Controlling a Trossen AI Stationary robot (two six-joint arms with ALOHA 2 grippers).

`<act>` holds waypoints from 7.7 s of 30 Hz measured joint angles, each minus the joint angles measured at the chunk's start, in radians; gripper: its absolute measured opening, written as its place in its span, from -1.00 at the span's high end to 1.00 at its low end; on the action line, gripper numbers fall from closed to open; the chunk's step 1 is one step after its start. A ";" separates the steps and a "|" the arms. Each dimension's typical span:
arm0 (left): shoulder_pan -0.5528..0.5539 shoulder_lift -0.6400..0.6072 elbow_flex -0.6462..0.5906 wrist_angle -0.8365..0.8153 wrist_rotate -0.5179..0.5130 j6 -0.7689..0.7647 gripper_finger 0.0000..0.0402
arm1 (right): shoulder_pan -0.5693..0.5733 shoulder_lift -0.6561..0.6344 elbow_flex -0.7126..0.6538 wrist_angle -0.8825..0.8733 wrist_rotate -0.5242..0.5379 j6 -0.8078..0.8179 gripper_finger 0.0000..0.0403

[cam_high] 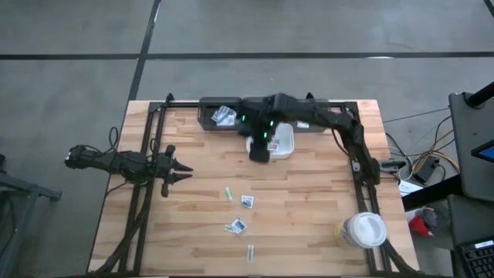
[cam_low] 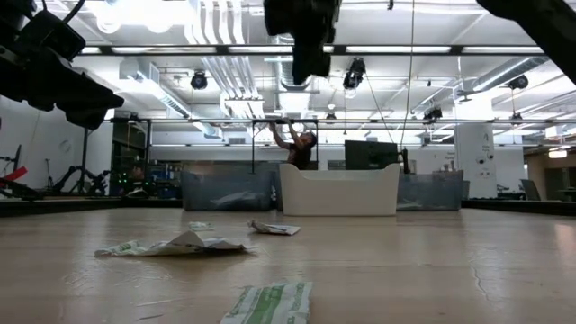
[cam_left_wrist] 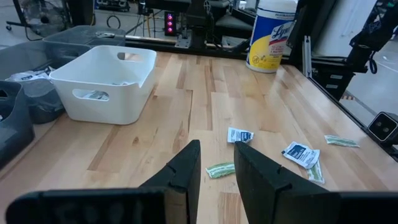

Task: Pick & Place First Aid Supplies
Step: Put the top blue alcohol pad into the middle gray bin

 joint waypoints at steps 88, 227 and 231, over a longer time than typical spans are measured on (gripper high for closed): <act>0.000 0.007 0.000 -0.001 0.038 -0.036 0.53 | 0.340 0.449 0.041 0.020 0.332 0.328 0.55; 0.000 0.010 -0.001 0.005 0.029 -0.022 0.53 | -0.161 0.076 -0.161 0.364 0.649 0.155 0.96; 0.000 0.010 -0.001 0.005 0.027 -0.022 0.53 | -0.278 0.076 -0.169 0.318 0.520 0.156 0.96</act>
